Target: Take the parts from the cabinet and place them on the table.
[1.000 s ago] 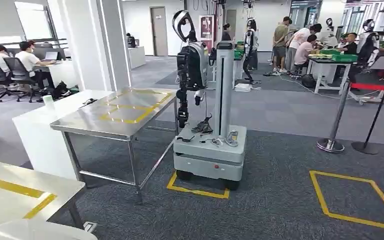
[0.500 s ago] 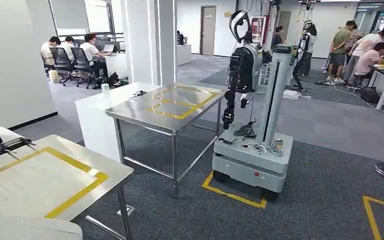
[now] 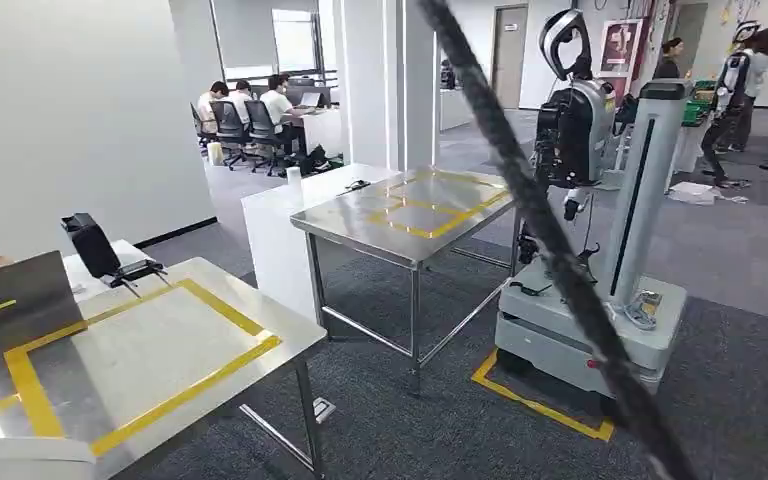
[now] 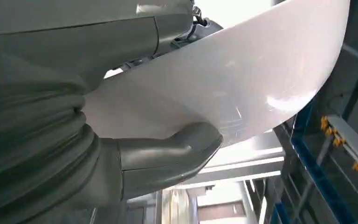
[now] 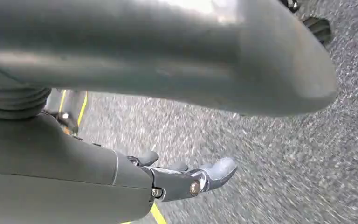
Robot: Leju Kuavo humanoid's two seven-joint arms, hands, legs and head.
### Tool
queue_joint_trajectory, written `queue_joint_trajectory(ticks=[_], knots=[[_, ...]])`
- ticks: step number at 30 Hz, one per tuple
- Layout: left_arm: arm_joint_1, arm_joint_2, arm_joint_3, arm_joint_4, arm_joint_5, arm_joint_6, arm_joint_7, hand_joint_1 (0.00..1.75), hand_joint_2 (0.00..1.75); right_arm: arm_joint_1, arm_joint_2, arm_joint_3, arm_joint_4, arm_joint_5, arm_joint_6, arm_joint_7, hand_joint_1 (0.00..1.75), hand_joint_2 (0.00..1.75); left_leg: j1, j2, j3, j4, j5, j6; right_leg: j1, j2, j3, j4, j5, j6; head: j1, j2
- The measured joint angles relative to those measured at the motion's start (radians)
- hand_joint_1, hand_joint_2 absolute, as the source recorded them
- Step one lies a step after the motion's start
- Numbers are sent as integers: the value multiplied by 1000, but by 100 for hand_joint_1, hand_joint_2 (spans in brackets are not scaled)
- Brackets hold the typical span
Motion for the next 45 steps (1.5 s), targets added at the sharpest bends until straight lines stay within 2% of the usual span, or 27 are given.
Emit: queue_joint_trajectory(ticks=[2,4,5,6,7,11,13,14,16,17,18,20,22,26,28,29,31,32,33,35,36,37,41,42,43,44,45], knots=[[-12,4,13,-3,0,28,-2,175,175,0,0,0,0,-7,-2,15,0,0,0,4,-19,59,-6,2,7,-33,-3,3,-1,-4,0,0],[-18,6,24,-17,0,55,-2,175,175,-3,2,0,0,-8,-5,26,0,0,-4,13,54,-60,59,12,12,-59,-2,5,-3,-6,0,0],[-20,6,30,-29,2,64,-1,175,175,-4,2,0,0,-8,-7,27,0,0,-8,34,108,-153,94,21,15,-71,1,5,-4,-6,0,0],[-23,6,34,-37,6,70,0,175,175,-5,3,0,0,-8,-6,27,0,0,-20,98,152,-234,101,36,16,-82,4,6,-5,-5,0,0],[-24,6,35,-45,9,74,2,175,175,-5,5,0,0,-8,-7,29,0,0,-21,108,153,-242,102,43,23,-92,5,7,-9,2,2,0],[-25,0,46,-73,24,93,1,175,175,-10,5,0,0,-7,-8,26,0,0,-17,48,154,-255,119,59,25,-137,17,0,-13,24,1,0],[-32,-6,48,-80,27,97,0,175,175,-10,5,0,0,-6,-8,24,0,0,-9,27,151,-260,130,68,12,-23,-8,66,-62,39,2,0],[-33,-10,48,-80,30,98,0,175,175,-9,5,0,0,-6,-7,24,0,0,-8,13,145,-260,133,72,7,7,-46,149,-109,43,2,0],[-33,-16,48,-80,39,102,-1,175,175,-7,3,0,0,-6,-8,23,0,0,-8,-17,135,-257,137,71,2,17,-112,288,-163,50,1,0],[-33,-19,48,-80,39,102,-1,175,175,-6,3,0,0,-6,-9,23,0,0,-7,-32,132,-254,139,69,1,16,-121,302,-156,51,2,0],[-33,-21,48,-80,40,102,-1,175,175,-6,2,0,0,-6,-9,23,0,0,-5,-47,129,-251,140,67,0,18,-108,271,-126,52,1,0],[-33,-21,48,-80,47,102,-1,175,175,-8,2,0,0,-5,-9,24,0,0,0,-77,125,-241,140,58,-7,36,-23,96,-31,54,1,0],[-34,-21,48,-80,62,104,-3,175,175,-7,2,0,0,-4,-8,26,0,0,-3,-99,113,-229,137,41,-6,99,12,12,-27,56,2,0],[-31,-20,48,-81,71,115,-3,175,175,-10,3,0,0,-4,-7,25,0,0,3,-134,98,-244,155,11,-7,49,12,6,-14,22,1,0],[-32,-20,48,-84,71,124,-3,175,175,-10,3,0,0,-4,-6,22,0,0,-2,-30,77,-193,116,11,-6,27,14,0,-8,5,-1,0],[-33,-21,48,-84,69,126,-3,175,175,-8,3,0,0,-3,-5,22,0,0,-2,-7,46,-120,72,8,-3,13,12,0,-8,3,-1,0],[-29,-22,48,-84,68,131,-3,175,175,-4,3,0,0,-3,-5,22,0,0,-1,2,-21,37,2,4,0,-16,8,1,-8,2,-1,0],[-27,-23,48,-84,68,132,-3,175,175,-4,3,0,0,-3,-5,22,0,0,-1,3,-32,69,-1,4,2,-31,7,2,-8,2,-1,0],[-25,-23,48,-84,67,132,-2,175,175,-4,3,0,0,-3,-4,22,0,0,-1,4,-18,50,17,5,4,-45,7,2,-8,2,0,0],[-25,-24,48,-85,64,132,-3,175,175,-7,4,0,0,-3,-6,22,0,0,-3,22,70,-100,89,14,5,-73,9,3,-11,3,0,0],[-25,-24,48,-87,63,132,-3,175,175,-8,4,0,0,-3,-6,22,0,0,-7,60,121,-189,120,21,7,-84,12,5,-13,5,-1,0],[-28,-24,48,-89,62,132,-3,175,175,-7,4,0,0,-3,-6,22,0,0,-20,112,138,-230,102,32,12,-95,14,5,-16,10,0,0],[-24,-25,48,-94,61,132,-3,175,175,-11,4,0,0,-7,-8,24,0,0,-22,58,133,-236,118,54,15,-138,24,-2,-16,32,0,0],[-23,-26,48,-97,61,133,-3,175,175,-13,4,-1,0,-9,-10,27,0,0,-10,51,139,-247,127,63,11,-114,24,3,-23,41,0,0],[-26,-28,48,-99,60,135,-4,175,175,-13,4,-1,0,-16,-12,27,0,0,-9,44,138,-249,129,67,7,-46,15,30,-43,48,0,0],[-29,-30,48,-100,59,135,-2,175,175,-12,5,-1,0,-22,-14,30,0,0,-9,39,135,-249,132,73,5,-6,-14,88,-80,50,0,0],[-29,-31,48,-100,58,135,-2,175,175,-11,5,-2,0,-28,-17,36,0,0,-9,32,132,-249,132,75,2,11,-54,166,-118,52,0,0]])
